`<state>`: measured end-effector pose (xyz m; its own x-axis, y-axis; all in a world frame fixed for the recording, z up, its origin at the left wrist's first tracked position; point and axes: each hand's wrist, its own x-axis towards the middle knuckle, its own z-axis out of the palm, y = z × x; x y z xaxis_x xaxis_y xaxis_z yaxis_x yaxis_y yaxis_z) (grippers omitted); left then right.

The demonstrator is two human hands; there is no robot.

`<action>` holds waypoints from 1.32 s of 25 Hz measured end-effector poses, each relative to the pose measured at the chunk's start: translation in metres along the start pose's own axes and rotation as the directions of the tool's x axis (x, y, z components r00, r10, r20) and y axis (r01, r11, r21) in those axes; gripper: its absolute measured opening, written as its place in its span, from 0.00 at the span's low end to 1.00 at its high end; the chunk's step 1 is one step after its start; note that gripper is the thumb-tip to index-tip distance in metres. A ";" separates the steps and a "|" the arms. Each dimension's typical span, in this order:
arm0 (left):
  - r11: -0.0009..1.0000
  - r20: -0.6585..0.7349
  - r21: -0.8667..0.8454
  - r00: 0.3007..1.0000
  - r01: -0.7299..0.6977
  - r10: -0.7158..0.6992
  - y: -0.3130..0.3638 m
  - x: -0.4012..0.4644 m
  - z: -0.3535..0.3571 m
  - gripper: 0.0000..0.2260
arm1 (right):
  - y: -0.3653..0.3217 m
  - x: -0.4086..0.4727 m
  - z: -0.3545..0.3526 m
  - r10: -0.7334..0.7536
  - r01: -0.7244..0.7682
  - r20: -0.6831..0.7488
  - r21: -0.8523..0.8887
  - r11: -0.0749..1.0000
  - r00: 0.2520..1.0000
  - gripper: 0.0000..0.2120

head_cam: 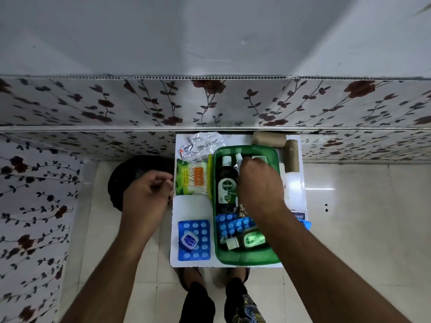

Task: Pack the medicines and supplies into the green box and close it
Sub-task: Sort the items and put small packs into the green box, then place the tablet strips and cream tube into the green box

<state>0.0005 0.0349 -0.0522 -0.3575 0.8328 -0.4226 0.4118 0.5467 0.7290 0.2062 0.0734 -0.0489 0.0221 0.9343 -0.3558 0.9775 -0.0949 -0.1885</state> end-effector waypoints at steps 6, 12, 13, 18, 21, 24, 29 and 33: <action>0.982 0.087 0.154 0.992 -0.107 0.094 -0.022 -0.008 0.002 0.07 | -0.001 -0.006 -0.005 -0.027 0.034 -0.096 0.068 0.997 0.995 0.08; 0.882 0.385 0.390 0.917 -0.265 0.105 -0.051 -0.045 -0.001 0.15 | 0.072 -0.050 -0.031 0.448 -0.289 -0.341 0.426 0.857 0.826 0.10; 0.845 0.419 0.436 0.901 -0.309 0.113 -0.058 -0.050 0.002 0.17 | 0.087 -0.051 -0.022 0.485 -0.348 -0.252 0.438 0.829 0.838 0.10; 0.750 0.454 0.545 0.884 -0.374 0.110 -0.076 -0.056 0.020 0.23 | 0.116 -0.031 0.021 0.505 -0.498 0.108 0.436 0.750 0.856 0.17; 0.720 0.457 0.567 0.880 -0.400 0.129 -0.078 -0.058 0.024 0.21 | 0.115 -0.021 0.032 0.498 -0.504 0.142 0.450 0.737 0.855 0.20; 0.711 0.458 0.573 0.879 -0.407 0.134 -0.072 -0.060 0.020 0.21 | 0.109 -0.016 0.037 0.472 -0.479 0.138 0.457 0.749 0.871 0.14; 0.809 0.252 0.454 0.924 -0.374 0.287 -0.024 -0.074 -0.003 0.20 | 0.116 -0.016 0.029 0.476 -0.498 0.203 0.573 0.651 0.856 0.09; 0.786 0.324 0.314 0.838 -0.533 0.439 0.032 -0.091 0.019 0.20 | 0.122 -0.035 0.003 0.453 -0.447 0.155 0.604 0.660 0.878 0.09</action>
<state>0.0619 -0.0216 -0.0007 0.1531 0.9659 -0.2087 0.7772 0.0128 0.6292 0.3237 0.0280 -0.0620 0.4295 0.7242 -0.5396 0.5085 -0.6877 -0.5182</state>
